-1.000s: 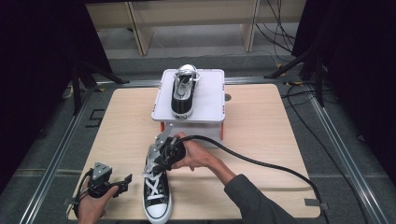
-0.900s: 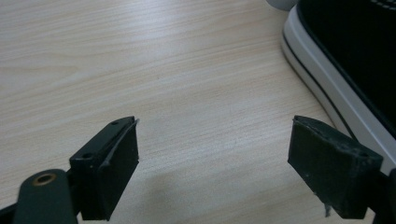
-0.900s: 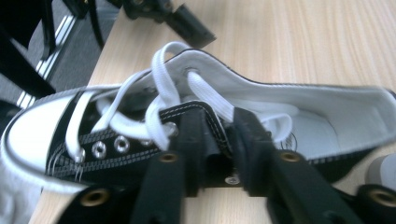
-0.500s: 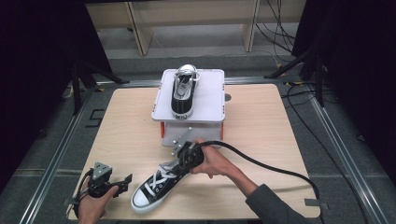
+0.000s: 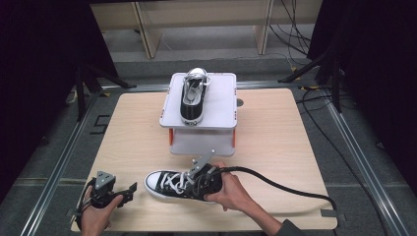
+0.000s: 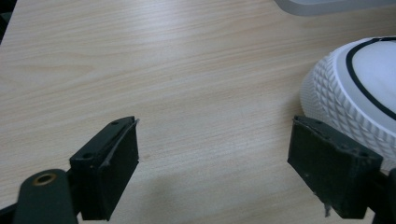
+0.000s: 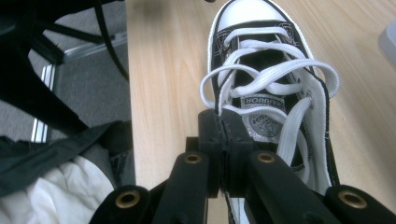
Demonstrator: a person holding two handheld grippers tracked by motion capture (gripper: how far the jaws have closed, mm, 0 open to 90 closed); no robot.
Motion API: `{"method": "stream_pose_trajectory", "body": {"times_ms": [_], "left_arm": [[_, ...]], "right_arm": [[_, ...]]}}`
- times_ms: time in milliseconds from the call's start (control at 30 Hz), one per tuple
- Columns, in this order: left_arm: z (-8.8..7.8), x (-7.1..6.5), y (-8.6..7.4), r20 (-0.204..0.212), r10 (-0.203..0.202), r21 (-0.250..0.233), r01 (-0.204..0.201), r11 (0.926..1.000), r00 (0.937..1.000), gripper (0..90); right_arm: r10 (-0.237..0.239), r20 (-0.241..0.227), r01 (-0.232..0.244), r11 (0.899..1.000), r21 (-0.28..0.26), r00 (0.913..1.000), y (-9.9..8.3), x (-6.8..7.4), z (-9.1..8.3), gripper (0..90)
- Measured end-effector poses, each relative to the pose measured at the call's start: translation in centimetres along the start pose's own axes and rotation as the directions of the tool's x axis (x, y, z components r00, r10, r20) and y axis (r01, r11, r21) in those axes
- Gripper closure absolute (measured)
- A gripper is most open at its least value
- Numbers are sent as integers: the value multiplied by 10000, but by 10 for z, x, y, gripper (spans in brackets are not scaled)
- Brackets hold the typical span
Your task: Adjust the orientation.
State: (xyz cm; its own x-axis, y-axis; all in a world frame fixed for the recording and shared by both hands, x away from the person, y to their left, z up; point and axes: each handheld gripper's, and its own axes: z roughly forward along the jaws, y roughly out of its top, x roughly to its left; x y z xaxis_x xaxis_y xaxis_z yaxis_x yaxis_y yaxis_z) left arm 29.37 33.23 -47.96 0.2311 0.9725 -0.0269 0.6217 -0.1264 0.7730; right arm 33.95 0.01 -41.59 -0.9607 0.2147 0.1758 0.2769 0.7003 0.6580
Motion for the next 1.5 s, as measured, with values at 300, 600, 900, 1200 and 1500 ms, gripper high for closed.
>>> {"method": "stream_pose_trajectory", "body": {"times_ms": [300,600,900,1200,1500], "left_arm": [[0,0,0,-154,5,114,-3,9999,9999,156],[1,1,-1,-133,5,135,-3,9999,9999,156],[0,-2,0,-145,-1,156,4,9999,9999,156],[2,-1,0,-37,-27,139,28,9999,10000,157],[3,-2,2,-105,89,209,-86,9997,9999,156]], "right_arm": [[952,30,-949,9944,-458,9955,-4,19,6,884],[1151,1055,-1057,9903,-905,9877,-3,17,-11,760],[1505,2165,-1251,9840,-1265,9646,-11,4,-32,589],[1902,2081,-1714,9796,-1050,9594,-16,-1,-11,503],[2048,1949,-1965,9786,-611,9592,-19,-4,1,474]]}}
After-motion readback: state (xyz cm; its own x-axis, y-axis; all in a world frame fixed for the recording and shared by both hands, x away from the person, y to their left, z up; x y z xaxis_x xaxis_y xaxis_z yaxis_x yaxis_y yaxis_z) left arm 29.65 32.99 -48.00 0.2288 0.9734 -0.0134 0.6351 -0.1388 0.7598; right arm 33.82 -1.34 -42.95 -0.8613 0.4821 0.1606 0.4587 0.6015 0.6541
